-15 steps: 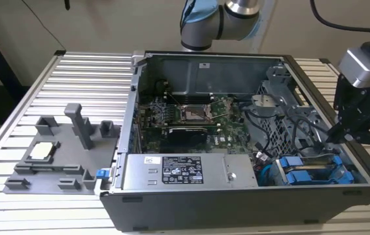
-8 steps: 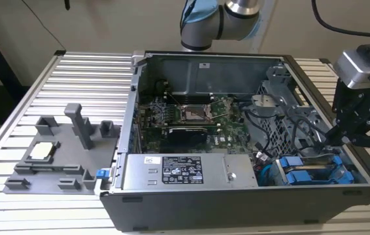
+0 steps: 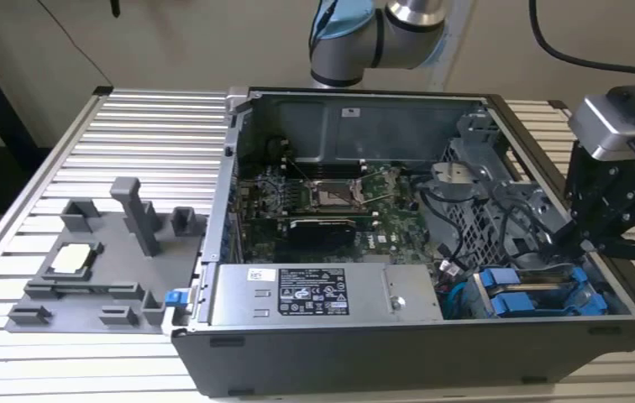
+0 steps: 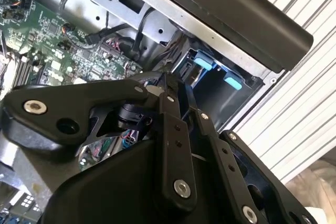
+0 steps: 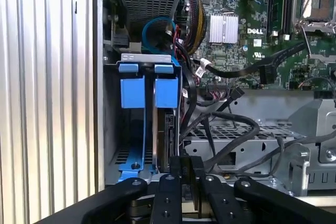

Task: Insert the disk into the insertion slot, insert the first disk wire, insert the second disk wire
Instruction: 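Insert the first disk wire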

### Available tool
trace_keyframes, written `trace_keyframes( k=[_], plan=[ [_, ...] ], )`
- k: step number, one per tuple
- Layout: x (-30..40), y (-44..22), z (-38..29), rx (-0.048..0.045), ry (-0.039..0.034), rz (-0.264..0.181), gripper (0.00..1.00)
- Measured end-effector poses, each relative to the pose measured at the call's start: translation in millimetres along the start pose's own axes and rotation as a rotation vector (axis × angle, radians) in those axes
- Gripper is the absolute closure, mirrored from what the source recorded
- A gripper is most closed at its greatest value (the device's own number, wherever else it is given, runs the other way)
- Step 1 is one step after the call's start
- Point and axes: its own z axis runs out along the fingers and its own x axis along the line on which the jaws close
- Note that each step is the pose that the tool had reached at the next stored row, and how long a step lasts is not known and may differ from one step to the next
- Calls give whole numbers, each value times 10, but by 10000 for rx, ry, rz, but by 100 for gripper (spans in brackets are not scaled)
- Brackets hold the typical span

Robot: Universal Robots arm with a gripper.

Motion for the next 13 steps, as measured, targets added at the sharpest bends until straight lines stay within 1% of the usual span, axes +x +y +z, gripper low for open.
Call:
trace_keyframes(
  k=[3,7,8,10,13],
  plan=[
    [3,1,29,-16,9,-178,81],
    [5,1,42,-18,24,-217,81],
    [6,1,47,-19,40,-224,81],
    [8,1,60,-22,104,-238,81],
    [9,1,77,-27,255,-252,81]
  ],
)
